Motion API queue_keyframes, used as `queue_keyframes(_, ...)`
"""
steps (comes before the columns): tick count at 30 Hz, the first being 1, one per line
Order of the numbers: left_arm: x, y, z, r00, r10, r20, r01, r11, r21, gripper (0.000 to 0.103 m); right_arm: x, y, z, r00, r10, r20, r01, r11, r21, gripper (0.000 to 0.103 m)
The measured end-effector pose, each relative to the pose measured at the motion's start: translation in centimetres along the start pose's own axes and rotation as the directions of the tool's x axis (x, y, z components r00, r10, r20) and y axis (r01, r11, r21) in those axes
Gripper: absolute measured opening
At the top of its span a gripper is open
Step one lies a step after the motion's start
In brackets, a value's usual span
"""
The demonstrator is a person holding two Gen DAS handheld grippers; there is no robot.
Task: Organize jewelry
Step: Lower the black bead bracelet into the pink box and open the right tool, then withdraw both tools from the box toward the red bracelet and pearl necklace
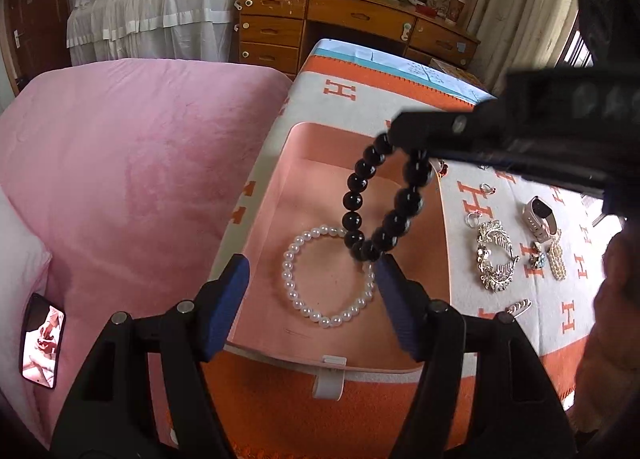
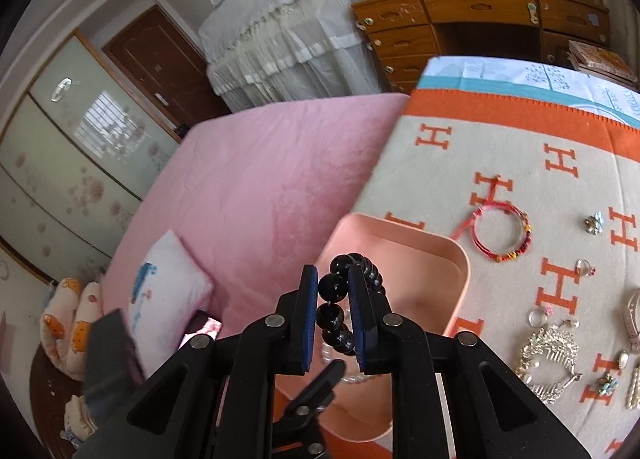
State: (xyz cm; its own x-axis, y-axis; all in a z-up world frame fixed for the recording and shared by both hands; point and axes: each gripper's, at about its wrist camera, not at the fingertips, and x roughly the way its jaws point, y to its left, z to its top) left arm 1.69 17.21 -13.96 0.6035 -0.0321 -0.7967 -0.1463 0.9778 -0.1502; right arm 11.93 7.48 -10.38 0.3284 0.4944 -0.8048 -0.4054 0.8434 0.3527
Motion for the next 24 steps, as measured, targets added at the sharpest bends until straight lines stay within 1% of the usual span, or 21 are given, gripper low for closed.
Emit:
queue_keyframes(2,0.1,0.1,0.0,1.000,-0.005,-0.002,0.005,1.000,-0.003,0.063,1.3,-0.4,-0.3,0.997,-0.066,-0.041,0.066,0.998,-0.008,0.016)
queue_keyframes(3,0.1,0.1,0.0,1.000,-0.007,-0.003,0.007,1.000,-0.005,0.063,2.0,-0.6,-0.5,0.994,-0.085,-0.065,0.085,0.996,-0.010,0.016)
queue_keyframes(5,0.2,0.1,-0.1,1.000,-0.010,-0.005,0.009,1.000,-0.007,0.063,2.8,-1.2,-0.7,0.992,-0.087,-0.093,0.086,0.996,-0.009,0.021)
queue_keyframes(7,0.3,0.1,-0.1,1.000,-0.011,-0.009,0.011,1.000,-0.008,0.063,2.7,-1.5,-1.0,0.992,-0.092,-0.083,0.091,0.996,-0.013,0.047)
queue_keyframes(9,0.4,0.0,-0.1,1.000,-0.010,-0.014,0.010,1.000,-0.010,0.063,2.1,-1.4,-1.2,0.992,-0.121,-0.035,0.120,0.992,-0.033,0.057)
queue_keyframes(11,0.4,0.0,-0.1,1.000,-0.010,-0.013,0.010,1.000,-0.011,0.064,1.5,-1.0,-1.5,0.989,-0.146,0.001,0.146,0.987,-0.065,0.058)
queue_keyframes(14,0.5,0.0,-0.1,1.000,-0.007,-0.009,0.007,1.000,-0.012,0.064,0.9,-0.8,-1.8,0.989,-0.142,0.027,0.144,0.986,-0.082,0.058)
queue_keyframes(24,0.2,-0.5,-0.5,1.000,0.004,0.006,-0.004,1.000,-0.013,0.064,-1.9,-1.2,-3.4,0.985,-0.143,0.099,0.147,0.989,-0.028,0.058)
